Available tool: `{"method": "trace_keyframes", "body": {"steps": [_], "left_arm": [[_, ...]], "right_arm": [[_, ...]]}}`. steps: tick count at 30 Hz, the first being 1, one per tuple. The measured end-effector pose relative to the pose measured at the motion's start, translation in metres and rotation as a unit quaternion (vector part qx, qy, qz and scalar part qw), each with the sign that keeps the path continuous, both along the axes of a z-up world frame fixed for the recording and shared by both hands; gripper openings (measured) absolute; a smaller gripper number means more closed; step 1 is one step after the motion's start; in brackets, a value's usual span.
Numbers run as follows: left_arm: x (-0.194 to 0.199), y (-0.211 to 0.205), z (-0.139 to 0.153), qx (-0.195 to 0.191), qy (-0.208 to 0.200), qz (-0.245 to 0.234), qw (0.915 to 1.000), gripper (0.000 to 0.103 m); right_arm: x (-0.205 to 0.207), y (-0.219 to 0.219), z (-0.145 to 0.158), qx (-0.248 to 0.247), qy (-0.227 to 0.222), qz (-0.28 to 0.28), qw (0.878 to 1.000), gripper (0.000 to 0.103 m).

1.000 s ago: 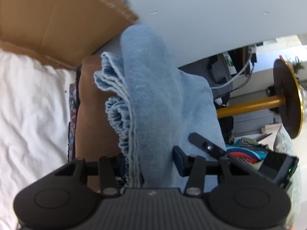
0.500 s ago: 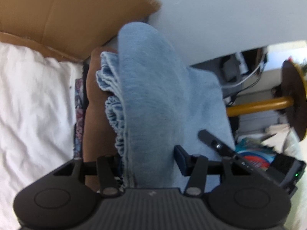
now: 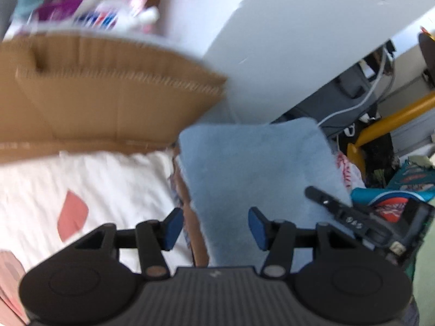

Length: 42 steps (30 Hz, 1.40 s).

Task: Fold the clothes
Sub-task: 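Carry the held stack with both grippers toward the brown pile, then lower the stack onto the brown pile and open both grippers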

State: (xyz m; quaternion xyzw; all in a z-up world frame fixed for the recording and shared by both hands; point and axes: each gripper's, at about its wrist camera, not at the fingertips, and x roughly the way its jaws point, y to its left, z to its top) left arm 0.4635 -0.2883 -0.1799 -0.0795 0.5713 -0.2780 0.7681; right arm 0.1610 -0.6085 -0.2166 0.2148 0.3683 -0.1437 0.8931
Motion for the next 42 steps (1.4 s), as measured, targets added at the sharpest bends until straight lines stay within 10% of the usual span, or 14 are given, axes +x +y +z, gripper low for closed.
{"method": "trace_keyframes", "body": {"steps": [10, 23, 42], "left_arm": [[-0.009, -0.077, -0.019, 0.075, -0.025, -0.083, 0.9933, 0.025], [-0.015, -0.08, -0.053, 0.113, -0.041, -0.098, 0.9879, 0.027], [-0.015, -0.079, -0.055, 0.106, -0.078, -0.101, 0.9861, 0.029]], "right_arm": [[0.0, 0.001, -0.003, -0.01, 0.007, 0.0, 1.0, 0.031], [0.003, 0.013, 0.025, -0.147, 0.027, -0.021, 0.989, 0.046], [0.085, 0.007, -0.018, -0.101, 0.032, 0.036, 0.994, 0.044]]}}
